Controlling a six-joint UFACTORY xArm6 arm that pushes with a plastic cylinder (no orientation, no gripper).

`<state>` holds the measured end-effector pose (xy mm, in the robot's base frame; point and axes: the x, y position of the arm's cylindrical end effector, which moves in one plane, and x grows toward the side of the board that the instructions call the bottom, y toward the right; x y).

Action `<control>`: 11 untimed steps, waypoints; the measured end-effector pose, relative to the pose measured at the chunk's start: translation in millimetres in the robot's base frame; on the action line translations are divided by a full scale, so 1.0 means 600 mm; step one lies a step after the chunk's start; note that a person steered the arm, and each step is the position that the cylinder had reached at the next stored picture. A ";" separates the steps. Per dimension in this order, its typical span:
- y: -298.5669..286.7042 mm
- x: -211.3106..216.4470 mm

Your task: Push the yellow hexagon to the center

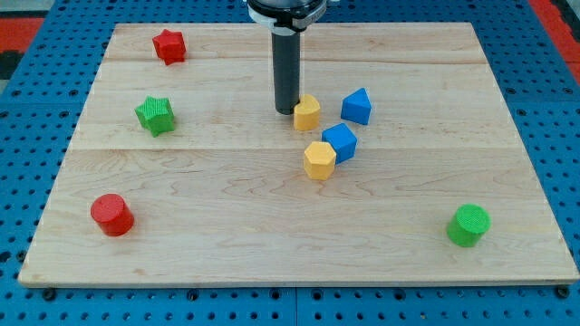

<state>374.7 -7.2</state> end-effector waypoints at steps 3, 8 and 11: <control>-0.032 0.243; 0.063 0.187; 0.063 0.145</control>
